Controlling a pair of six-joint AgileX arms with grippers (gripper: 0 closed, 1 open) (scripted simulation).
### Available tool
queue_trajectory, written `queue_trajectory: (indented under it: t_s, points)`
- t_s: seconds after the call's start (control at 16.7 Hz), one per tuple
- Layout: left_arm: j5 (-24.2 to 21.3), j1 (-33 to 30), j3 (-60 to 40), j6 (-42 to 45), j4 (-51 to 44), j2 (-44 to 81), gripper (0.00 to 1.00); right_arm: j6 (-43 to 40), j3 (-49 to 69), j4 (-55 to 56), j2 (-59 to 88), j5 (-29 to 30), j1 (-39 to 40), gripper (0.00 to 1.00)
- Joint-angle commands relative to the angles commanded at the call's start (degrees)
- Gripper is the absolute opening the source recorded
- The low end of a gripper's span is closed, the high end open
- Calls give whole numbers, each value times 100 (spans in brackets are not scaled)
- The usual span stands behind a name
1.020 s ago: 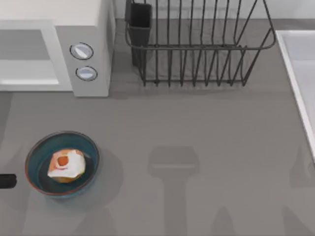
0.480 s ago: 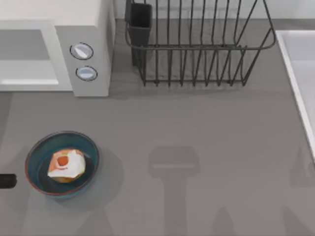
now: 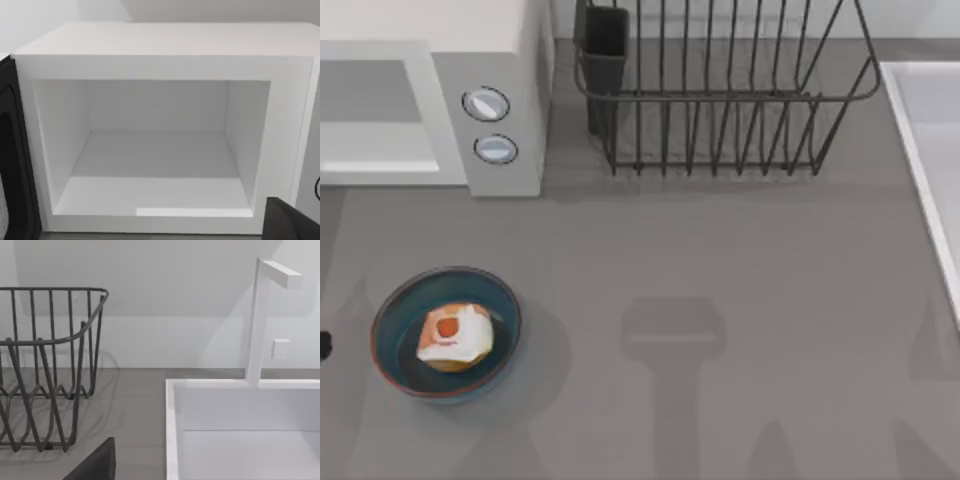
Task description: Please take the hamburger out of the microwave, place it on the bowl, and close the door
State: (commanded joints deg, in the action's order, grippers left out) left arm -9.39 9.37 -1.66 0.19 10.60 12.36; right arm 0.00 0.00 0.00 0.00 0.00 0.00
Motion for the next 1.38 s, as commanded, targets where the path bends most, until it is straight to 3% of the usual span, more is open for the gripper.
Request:
queue_trajectory:
  t_s: [0.84, 1.14, 1.38]
  points:
    - [-245, 227, 30, 10, 396, 374, 0, 0, 0, 0, 0, 0, 0, 100]
    - [-493, 472, 298, 18, 1165, 844, 0, 0, 0, 0, 0, 0, 0, 100]
    - [-530, 510, 345, 19, 1263, 919, 0, 0, 0, 0, 0, 0, 0, 100]
